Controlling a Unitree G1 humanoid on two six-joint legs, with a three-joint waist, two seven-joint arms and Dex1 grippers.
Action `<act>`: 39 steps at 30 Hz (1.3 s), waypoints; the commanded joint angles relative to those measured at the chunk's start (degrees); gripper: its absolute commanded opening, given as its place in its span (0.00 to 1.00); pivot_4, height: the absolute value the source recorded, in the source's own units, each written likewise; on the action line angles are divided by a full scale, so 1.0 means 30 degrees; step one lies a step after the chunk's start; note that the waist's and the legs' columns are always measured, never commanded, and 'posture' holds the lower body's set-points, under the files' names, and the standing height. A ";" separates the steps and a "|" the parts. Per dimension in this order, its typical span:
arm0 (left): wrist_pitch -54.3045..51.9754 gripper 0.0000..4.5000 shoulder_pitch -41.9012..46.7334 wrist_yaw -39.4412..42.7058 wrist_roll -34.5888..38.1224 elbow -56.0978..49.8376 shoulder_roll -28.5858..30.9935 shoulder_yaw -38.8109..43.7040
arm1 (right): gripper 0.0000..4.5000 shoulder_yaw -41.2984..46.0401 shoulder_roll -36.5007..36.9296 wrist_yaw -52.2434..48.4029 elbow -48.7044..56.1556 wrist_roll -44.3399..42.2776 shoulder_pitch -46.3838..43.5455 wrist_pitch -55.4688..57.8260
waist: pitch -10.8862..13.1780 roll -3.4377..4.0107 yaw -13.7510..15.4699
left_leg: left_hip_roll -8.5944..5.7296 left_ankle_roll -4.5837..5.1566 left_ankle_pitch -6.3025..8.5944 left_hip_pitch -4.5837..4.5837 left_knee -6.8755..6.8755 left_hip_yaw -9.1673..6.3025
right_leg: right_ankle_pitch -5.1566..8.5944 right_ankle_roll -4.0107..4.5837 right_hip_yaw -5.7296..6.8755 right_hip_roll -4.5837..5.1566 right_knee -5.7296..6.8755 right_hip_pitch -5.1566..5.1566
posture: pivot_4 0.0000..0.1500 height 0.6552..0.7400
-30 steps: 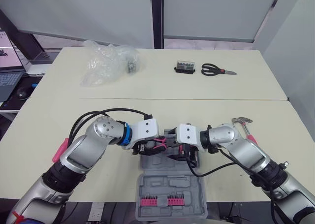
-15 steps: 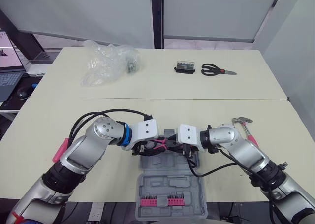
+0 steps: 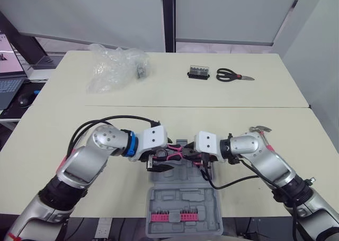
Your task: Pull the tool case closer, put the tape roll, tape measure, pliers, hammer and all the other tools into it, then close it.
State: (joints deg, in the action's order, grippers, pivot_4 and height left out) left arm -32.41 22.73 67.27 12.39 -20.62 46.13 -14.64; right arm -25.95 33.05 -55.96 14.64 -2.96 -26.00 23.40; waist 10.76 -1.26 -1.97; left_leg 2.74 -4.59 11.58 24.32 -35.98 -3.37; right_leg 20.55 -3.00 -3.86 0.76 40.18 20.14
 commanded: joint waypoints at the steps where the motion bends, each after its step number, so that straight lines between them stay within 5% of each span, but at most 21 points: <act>1: 0.0427 1.00 -0.0956 0.1181 0.2100 -0.0937 0.1128 0.2570 | 0.28 0.1106 0.0670 -0.0407 0.1874 -0.0570 -0.0246 0.0525 | 0.0001 0.0001 -0.0005 | 0.0000 0.0000 0.0000 0.0000 0.0001 0.0000 | 0.0000 0.0000 -0.0002 0.0001 0.0000 -0.0002 | 1.00 1.00; 14: 0.7375 1.00 -0.6478 0.3485 0.2067 0.1177 0.4040 0.6546 | 0.28 0.0479 0.5759 -0.2728 0.6537 0.0455 -0.0700 0.3711 | 0.0012 0.0020 0.0043 | 0.0001 0.0003 0.0003 -0.0002 0.0010 0.0013 | 0.0002 0.0002 -0.0003 0.0017 -0.0015 0.0003 | 1.00 1.00; 39: 0.7176 1.00 -0.8574 0.2900 0.2465 -0.0752 0.4953 0.6947 | 0.28 -0.4757 0.0331 0.0138 0.3122 0.3656 -0.1342 0.6154 | 0.0014 0.0023 0.0026 | 0.0007 0.0003 0.0003 0.0000 0.0012 0.0019 | 0.0002 0.0002 -0.0009 0.0007 -0.0005 0.0020 | 1.00 1.00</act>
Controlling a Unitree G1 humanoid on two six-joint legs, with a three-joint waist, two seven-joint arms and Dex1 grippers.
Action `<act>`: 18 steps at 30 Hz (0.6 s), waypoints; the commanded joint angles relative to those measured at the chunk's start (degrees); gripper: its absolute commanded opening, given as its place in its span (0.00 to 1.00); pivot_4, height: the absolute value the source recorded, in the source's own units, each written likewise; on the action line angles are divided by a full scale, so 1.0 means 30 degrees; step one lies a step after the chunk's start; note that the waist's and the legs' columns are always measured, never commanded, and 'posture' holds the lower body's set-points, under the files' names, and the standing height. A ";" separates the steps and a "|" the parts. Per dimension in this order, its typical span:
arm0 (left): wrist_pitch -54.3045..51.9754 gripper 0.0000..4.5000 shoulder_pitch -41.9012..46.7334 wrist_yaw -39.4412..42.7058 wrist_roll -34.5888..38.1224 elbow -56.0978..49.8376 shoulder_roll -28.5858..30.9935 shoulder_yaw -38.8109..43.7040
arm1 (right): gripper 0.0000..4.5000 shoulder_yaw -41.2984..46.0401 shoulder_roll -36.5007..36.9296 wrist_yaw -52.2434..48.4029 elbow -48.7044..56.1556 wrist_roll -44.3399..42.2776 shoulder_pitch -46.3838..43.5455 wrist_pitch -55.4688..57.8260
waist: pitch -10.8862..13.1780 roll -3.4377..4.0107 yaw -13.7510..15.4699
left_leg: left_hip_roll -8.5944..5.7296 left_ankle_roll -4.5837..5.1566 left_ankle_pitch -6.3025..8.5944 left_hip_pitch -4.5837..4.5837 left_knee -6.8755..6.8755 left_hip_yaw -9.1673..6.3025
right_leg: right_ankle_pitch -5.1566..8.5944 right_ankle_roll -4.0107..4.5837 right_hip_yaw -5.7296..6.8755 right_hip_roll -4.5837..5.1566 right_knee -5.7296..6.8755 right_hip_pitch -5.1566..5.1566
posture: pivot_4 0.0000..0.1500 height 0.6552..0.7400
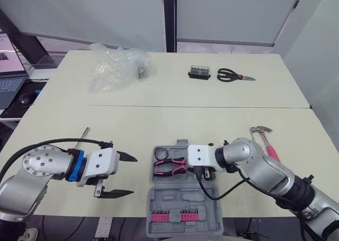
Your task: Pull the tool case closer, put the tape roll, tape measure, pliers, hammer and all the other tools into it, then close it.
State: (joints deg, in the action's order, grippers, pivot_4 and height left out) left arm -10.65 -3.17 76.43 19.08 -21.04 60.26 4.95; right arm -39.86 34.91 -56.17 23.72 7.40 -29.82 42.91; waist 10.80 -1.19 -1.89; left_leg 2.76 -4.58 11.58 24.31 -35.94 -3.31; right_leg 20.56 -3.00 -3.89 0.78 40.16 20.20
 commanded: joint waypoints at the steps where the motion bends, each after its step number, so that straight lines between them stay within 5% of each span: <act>1: -0.0093 1.00 0.0067 -0.0175 0.0215 -0.0644 0.0237 0.0386 | 0.28 -0.0198 -0.0407 0.0236 -0.0118 0.0264 -0.0077 -0.0363 | 0.0000 0.0000 0.0000 | 0.0000 0.0000 0.0000 0.0000 0.0000 0.0001 | 0.0000 0.0000 -0.0001 0.0000 0.0000 0.0001 | 1.00 1.00; 13: -0.0103 1.00 0.0191 -0.0679 -0.0012 -0.0717 -0.0060 -0.0111 | 0.28 -0.0273 -0.0658 -0.0104 -0.0603 0.0051 0.0038 0.0601 | 0.0000 0.0000 -0.0007 | 0.0002 0.0000 0.0000 -0.0002 -0.0001 -0.0001 | 0.0000 0.0000 -0.0001 -0.0003 0.0007 0.0001 | 1.00 1.00; 18: -0.0042 1.00 0.0214 -0.0850 -0.0047 -0.0711 -0.0100 -0.0207 | 0.59 0.0471 -0.0285 -0.0630 -0.0238 -0.0672 0.0033 0.0399 | 0.0000 0.0000 -0.0007 | 0.0002 0.0000 0.0000 -0.0002 -0.0001 0.0000 | 0.0000 0.0000 -0.0001 -0.0003 0.0007 0.0001 | 1.00 1.00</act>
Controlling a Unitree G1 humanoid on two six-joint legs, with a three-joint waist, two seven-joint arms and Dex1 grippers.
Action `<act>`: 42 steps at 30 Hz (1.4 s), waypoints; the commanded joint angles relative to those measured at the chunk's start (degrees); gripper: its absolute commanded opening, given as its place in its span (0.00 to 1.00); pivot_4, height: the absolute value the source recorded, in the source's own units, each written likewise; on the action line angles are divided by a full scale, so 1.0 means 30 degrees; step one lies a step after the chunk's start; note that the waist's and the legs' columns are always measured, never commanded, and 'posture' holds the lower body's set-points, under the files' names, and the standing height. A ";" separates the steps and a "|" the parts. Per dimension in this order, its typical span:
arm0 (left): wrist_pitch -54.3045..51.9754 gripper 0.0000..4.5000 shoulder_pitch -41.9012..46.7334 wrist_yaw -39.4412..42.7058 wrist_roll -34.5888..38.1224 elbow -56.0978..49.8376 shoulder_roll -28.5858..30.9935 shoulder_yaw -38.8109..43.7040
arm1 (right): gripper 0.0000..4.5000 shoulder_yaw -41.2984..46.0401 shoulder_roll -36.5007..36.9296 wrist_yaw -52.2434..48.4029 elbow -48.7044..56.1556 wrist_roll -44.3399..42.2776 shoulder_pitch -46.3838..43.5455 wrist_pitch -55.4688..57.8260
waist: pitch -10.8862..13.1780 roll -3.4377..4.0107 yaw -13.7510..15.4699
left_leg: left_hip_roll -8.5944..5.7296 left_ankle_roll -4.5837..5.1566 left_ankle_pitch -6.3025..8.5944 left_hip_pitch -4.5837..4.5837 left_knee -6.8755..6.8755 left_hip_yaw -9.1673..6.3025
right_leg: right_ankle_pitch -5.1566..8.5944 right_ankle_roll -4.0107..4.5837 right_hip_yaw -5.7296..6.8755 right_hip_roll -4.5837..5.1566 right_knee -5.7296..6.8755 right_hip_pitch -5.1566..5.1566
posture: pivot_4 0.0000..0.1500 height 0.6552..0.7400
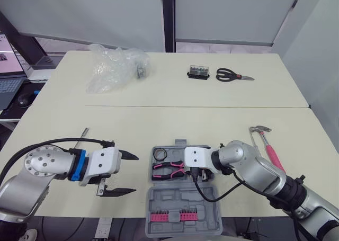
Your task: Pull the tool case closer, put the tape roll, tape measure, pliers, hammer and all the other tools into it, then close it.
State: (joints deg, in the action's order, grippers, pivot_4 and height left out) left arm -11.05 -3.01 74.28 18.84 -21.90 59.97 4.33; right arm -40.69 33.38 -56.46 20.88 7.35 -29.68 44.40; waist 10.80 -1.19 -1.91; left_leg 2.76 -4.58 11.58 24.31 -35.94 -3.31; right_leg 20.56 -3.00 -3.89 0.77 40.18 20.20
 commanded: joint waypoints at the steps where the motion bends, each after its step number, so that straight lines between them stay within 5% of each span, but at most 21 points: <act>1: 0.0093 1.00 0.0153 -0.0152 0.0028 -0.0421 -0.0004 0.0003 | 0.64 0.0991 0.0310 -0.0691 0.0910 -0.0904 -0.0055 -0.0146 | 0.0000 0.0000 0.0003 | 0.0000 0.0000 0.0000 0.0000 0.0000 -0.0001 | 0.0000 0.0000 0.0001 0.0000 0.0000 0.0000 | 1.00 1.00; 5: 0.0096 1.00 0.0094 -0.0275 -0.0003 -0.0389 -0.0004 0.0066 | 0.87 0.2357 0.0585 -0.1527 0.1667 -0.2465 -0.0247 -0.0516 | 0.0000 0.0000 0.0004 | 0.0000 0.0000 0.0000 0.0000 0.0000 0.0000 | 0.0000 0.0000 0.0000 0.0001 0.0000 -0.0001 | 1.00 1.00; 8: 0.0108 1.00 0.0051 -0.0370 0.0032 -0.0379 -0.0022 0.0068 | 0.87 0.3150 -0.0175 -0.0871 0.0863 -0.2795 -0.0149 -0.2858 | 0.0000 0.0000 -0.0023 | 0.0002 0.0000 0.0000 -0.0001 0.0001 -0.0001 | 0.0000 0.0000 0.0002 -0.0001 0.0000 -0.0003 | 1.00 1.00; 25: 0.0300 1.00 -0.0371 -0.0937 0.0150 -0.0367 -0.0581 0.0161 | 0.02 0.1424 -0.2876 0.0922 -0.4587 -0.0825 0.0514 -0.6040 | -0.0002 -0.0003 -0.0011 | 0.0000 0.0000 0.0000 -0.0003 0.0000 0.0003 | 0.0000 0.0000 0.0000 0.0000 0.0005 0.0001 | 1.00 1.00; 36: 0.0820 1.00 -0.0838 -0.1122 -0.0125 0.0151 -0.0891 0.0206 | 0.01 0.0152 -0.2441 0.0865 -0.7044 0.1386 0.1586 -0.7885 | -0.0018 -0.0013 -0.0008 | 0.0000 0.0000 0.0001 -0.0070 0.0008 0.0015 | 0.0000 0.0000 -0.0012 0.0002 0.0004 -0.0048 | 1.00 1.00; 42: 0.1087 1.00 -0.1269 -0.1715 0.0083 0.0830 -0.1500 0.0677 | 0.01 0.2789 -0.3488 0.1678 -0.5970 -0.0410 0.1950 -1.0377 | -0.0028 -0.0027 -0.0013 | 0.0007 0.0000 0.0001 -0.0145 0.0028 0.0018 | 0.0001 0.0001 -0.0016 -0.0003 0.0003 -0.0110 | 1.00 1.00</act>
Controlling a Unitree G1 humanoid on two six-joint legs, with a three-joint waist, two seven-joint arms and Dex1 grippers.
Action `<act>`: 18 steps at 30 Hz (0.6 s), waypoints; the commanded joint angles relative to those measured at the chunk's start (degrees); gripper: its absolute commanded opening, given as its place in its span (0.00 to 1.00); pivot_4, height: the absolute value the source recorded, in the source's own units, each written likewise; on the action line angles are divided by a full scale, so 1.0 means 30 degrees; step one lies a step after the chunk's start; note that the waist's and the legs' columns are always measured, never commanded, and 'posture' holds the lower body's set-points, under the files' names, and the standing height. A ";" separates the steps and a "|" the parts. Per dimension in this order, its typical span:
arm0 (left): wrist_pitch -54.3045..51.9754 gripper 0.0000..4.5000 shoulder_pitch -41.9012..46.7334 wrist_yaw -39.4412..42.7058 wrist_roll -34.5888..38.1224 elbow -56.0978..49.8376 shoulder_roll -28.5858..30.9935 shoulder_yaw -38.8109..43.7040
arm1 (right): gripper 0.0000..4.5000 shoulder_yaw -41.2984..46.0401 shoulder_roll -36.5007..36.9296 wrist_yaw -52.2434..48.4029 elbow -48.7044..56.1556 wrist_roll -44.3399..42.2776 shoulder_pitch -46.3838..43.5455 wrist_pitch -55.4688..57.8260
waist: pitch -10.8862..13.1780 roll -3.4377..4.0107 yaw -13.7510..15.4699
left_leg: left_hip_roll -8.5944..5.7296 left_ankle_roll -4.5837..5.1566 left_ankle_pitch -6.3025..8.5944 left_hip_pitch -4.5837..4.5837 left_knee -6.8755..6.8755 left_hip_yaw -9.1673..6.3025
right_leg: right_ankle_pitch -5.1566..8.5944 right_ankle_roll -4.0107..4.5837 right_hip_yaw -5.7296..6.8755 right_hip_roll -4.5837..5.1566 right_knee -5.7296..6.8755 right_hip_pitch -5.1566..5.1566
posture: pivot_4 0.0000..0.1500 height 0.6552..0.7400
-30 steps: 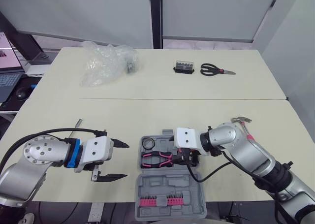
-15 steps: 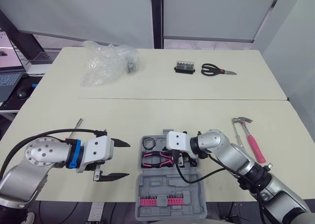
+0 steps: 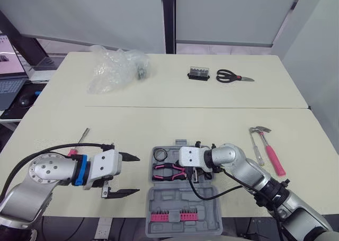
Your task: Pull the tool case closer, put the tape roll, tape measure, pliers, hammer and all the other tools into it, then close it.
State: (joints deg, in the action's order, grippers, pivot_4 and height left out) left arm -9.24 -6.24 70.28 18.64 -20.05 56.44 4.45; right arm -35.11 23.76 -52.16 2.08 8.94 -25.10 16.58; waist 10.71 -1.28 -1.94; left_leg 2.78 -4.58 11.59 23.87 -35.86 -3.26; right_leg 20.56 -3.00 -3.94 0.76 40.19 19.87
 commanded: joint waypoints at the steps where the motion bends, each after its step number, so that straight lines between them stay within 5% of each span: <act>1: 0.0583 1.00 -0.0296 -0.0548 0.0257 0.0524 -0.0593 0.0825 | 0.01 0.1964 -0.0233 -0.0255 0.1021 -0.2231 0.0727 -0.1636 | 0.0003 0.0003 -0.0002 | 0.0000 0.0000 0.0000 0.0003 0.0004 0.0003 | 0.0000 0.0000 -0.0003 0.0000 0.0001 0.0006 | 1.00 1.00; 5: 0.1209 1.00 -0.0669 -0.1077 0.0331 0.1376 -0.1408 0.1348 | 0.01 0.4852 0.1461 -0.1930 0.3241 -0.5137 0.1679 -0.1609 | 0.0015 0.0015 0.0022 | -0.0006 0.0000 0.0001 0.0047 0.0005 0.0013 | 0.0000 -0.0001 -0.0010 0.0017 -0.0007 0.0034 | 1.00 1.00; 8: 0.1938 0.88 -0.1068 -0.0977 0.0232 0.2184 -0.1781 0.1405 | 0.00 0.7288 0.4496 -0.3456 0.4446 -0.6687 0.2774 -0.0454 | 0.0014 0.0015 0.0120 | -0.0010 -0.0001 0.0001 0.0040 0.0005 0.0005 | 0.0000 -0.0001 0.0000 0.0023 -0.0017 0.0019 | 1.00 1.00; 18: 0.3835 0.18 -0.1649 -0.1208 -0.2137 0.4648 -0.2711 -0.1359 | 0.00 0.7923 0.8966 -0.4608 0.2176 -0.4893 0.5870 -0.2651 | 0.0012 0.0019 -0.0021 | -0.0013 0.0003 0.0002 0.0004 0.0019 0.0053 | 0.0000 0.0000 -0.0033 0.0028 -0.0050 -0.0010 | 1.00 1.00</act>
State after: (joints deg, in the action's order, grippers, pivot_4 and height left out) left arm 0.89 -11.21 67.00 13.36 -6.44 48.95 1.56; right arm -10.71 50.40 -65.83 8.29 -6.57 -7.70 10.87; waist 10.75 -1.22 -2.00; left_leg 2.74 -4.57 11.59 23.89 -35.81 -3.10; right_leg 20.56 -3.00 -4.03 0.84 40.04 19.84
